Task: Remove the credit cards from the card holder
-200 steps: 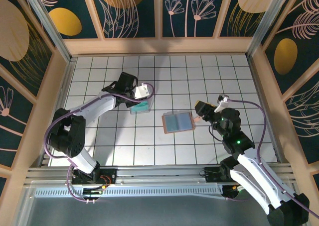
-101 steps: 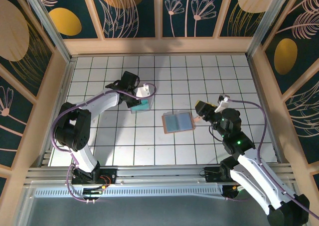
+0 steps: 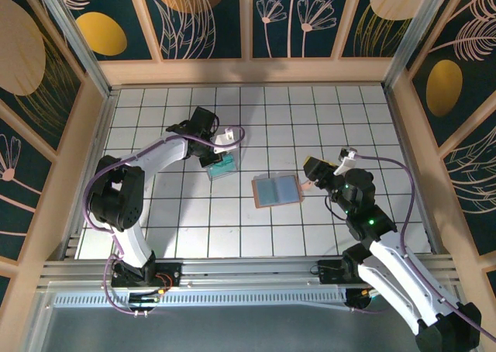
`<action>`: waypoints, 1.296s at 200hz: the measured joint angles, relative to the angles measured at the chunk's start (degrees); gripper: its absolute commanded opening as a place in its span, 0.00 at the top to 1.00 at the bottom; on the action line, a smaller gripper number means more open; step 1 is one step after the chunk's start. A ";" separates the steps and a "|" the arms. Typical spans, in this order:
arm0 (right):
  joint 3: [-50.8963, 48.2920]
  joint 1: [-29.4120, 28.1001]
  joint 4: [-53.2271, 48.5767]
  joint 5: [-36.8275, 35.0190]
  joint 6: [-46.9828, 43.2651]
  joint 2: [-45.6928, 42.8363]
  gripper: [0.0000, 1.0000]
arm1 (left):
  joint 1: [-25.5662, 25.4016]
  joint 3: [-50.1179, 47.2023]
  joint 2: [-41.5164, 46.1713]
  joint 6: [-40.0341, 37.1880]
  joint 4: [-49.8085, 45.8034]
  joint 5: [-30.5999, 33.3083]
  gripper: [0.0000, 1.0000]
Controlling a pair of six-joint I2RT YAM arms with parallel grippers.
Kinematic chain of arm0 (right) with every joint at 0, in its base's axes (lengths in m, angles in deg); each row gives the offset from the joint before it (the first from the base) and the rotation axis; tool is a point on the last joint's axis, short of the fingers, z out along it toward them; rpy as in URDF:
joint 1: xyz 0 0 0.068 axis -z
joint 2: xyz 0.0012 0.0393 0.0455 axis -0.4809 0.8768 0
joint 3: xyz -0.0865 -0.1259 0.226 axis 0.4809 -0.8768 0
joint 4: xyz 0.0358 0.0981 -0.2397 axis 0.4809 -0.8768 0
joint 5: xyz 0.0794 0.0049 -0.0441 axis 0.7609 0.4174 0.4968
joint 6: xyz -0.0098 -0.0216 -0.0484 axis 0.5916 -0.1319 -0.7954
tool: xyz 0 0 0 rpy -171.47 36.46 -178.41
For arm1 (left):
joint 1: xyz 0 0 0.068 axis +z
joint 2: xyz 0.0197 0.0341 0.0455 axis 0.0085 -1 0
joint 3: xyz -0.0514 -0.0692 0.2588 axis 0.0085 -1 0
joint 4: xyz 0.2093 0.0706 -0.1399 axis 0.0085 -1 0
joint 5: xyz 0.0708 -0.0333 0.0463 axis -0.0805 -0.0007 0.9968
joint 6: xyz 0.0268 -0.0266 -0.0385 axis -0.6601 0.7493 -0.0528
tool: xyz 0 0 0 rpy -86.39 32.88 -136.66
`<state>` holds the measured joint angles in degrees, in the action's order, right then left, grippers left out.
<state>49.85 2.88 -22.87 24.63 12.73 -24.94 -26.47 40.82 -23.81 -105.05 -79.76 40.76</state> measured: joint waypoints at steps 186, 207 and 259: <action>0.02 0.00 -0.04 0.09 -0.02 1.09 0.45 | -0.61 6.08 1.29 6.32 -2.03 8.35 0.02; 0.07 0.00 -0.07 0.09 -0.02 1.25 0.45 | -0.61 4.74 2.93 7.34 -0.13 9.42 0.01; 0.13 0.00 -0.07 0.15 0.00 2.49 0.45 | -1.92 -4.22 8.87 12.13 6.43 15.32 0.01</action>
<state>49.98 2.88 -22.94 24.78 12.73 -22.45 -28.39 36.61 -14.93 -92.92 -73.34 56.09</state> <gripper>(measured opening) 0.548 0.988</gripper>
